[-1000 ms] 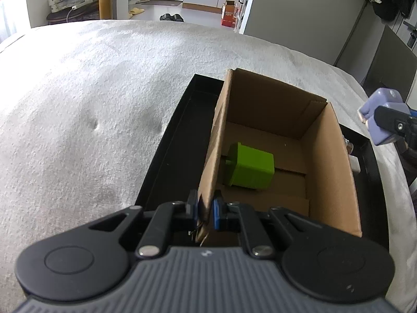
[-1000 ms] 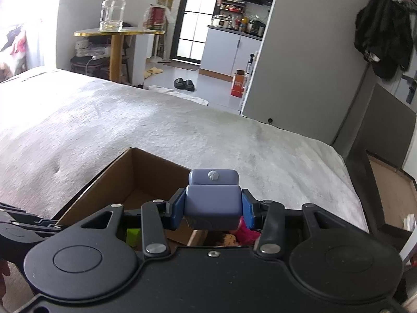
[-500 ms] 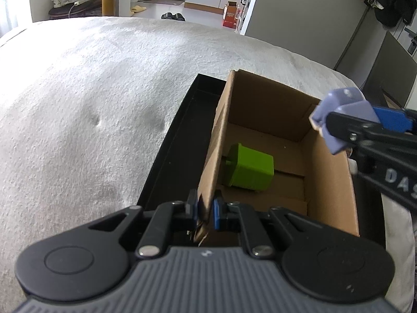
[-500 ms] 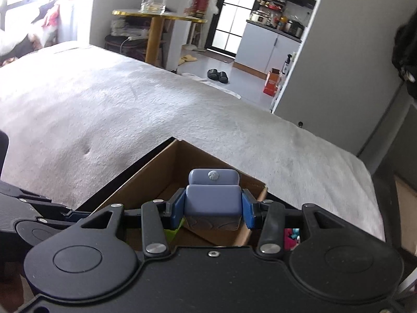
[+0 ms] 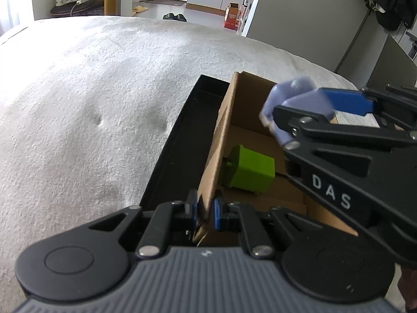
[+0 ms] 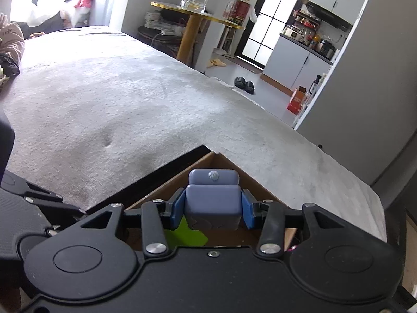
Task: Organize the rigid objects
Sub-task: 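Carry the lavender block into the box and release it beside the green cube, then move the right tool over the small doll in the tray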
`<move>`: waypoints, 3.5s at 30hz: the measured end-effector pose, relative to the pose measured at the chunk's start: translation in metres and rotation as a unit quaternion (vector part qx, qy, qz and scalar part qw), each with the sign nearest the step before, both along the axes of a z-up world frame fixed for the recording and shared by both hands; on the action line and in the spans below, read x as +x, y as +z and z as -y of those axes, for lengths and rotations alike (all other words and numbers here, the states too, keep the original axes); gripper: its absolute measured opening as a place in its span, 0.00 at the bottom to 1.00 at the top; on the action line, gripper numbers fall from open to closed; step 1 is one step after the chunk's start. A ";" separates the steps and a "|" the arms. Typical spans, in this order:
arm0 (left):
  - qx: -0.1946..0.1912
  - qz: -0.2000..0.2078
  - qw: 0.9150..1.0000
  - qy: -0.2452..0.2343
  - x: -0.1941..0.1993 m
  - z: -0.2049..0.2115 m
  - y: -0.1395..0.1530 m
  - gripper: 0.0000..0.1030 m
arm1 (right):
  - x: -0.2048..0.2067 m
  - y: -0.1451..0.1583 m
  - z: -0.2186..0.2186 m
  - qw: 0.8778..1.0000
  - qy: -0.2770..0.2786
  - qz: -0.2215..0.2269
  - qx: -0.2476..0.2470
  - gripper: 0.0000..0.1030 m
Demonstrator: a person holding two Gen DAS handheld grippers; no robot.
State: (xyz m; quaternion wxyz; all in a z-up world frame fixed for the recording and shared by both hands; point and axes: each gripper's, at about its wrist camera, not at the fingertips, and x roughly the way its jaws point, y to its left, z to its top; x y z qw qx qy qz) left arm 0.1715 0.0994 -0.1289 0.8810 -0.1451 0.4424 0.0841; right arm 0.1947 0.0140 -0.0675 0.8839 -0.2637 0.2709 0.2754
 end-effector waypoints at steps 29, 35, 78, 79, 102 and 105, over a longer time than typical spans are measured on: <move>0.106 0.018 0.994 -0.004 -0.001 0.024 0.041 0.54 | -0.005 0.000 0.066 0.996 -0.084 -0.009 0.029 0.72; 0.116 0.025 0.993 -0.015 0.000 0.042 0.052 0.68 | -0.002 -0.001 0.090 0.994 -0.100 -0.014 0.048 0.72; 0.279 -0.021 0.960 -0.024 0.058 0.152 0.041 0.90 | 0.076 -0.085 0.203 0.969 -0.126 -0.109 0.184 0.68; 0.281 -0.021 0.959 -0.023 0.059 0.152 0.040 0.90 | 0.077 -0.088 0.201 0.969 -0.123 -0.113 0.185 0.68; 0.279 -0.023 0.960 -0.013 0.067 0.145 0.035 0.90 | 0.085 -0.124 0.175 0.962 -0.118 -0.162 0.186 0.36; 0.273 -0.024 0.962 -0.014 0.067 0.143 0.035 0.90 | 0.081 -0.122 0.179 0.961 -0.124 -0.162 0.189 0.36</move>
